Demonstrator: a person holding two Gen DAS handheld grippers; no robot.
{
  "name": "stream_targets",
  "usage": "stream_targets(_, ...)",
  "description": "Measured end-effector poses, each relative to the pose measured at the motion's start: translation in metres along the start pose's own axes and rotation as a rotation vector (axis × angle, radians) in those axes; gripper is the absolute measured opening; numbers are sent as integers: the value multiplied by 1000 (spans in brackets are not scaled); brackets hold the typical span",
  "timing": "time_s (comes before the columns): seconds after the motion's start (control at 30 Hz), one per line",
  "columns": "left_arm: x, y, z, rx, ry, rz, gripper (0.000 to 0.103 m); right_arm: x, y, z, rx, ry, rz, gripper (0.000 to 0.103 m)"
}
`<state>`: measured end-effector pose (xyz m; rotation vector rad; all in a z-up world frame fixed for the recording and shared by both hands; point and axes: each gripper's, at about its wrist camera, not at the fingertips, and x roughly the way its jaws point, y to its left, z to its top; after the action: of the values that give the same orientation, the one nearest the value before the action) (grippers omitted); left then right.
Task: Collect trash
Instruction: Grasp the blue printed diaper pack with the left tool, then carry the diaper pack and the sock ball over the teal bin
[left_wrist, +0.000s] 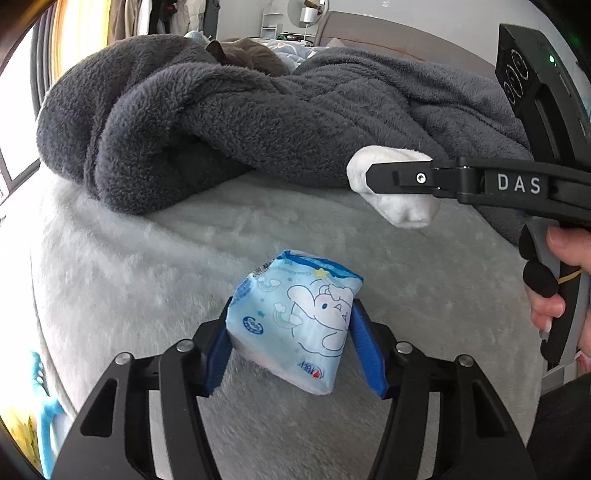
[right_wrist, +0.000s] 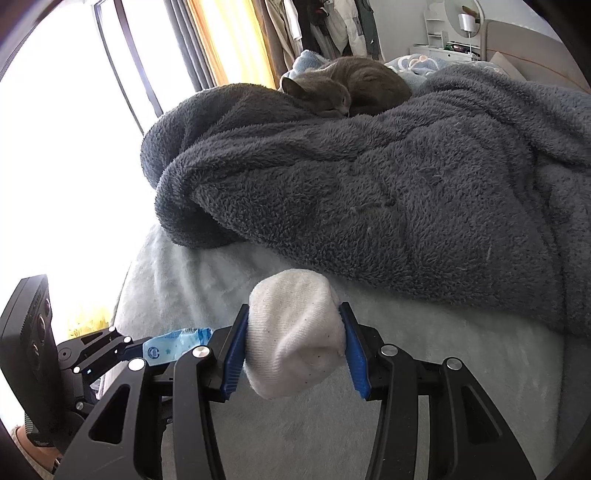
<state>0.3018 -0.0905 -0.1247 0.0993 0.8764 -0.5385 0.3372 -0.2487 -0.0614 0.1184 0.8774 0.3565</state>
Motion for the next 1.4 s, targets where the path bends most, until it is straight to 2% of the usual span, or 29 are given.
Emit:
stream_targets(0.27, -28, 11, -14, -82, -26, 39, 62, -6, 19, -6, -17, -11, 23, 48)
stream_targets(0.53, -57, 28, -31, -166, -43, 121, 62, -15, 47, -11, -45, -36, 55, 48)
stream_targets(0.8, -80, 51, -54, -241, -21, 209, 62, -20, 76, -14, -25, -60, 97, 48)
stream_targets(1.0, -103, 76, -87, -374, -7, 264, 62, -17, 115, -25, -75, -52, 134, 48)
stream_targets(1.17, -124, 99, -111, -448, 4, 322, 62, -11, 149, -32, -127, -35, 166, 48)
stream_targets(1.4, -143, 131, -146, -553, 50, 347, 62, 1, 204, -42, -219, -14, 206, 48)
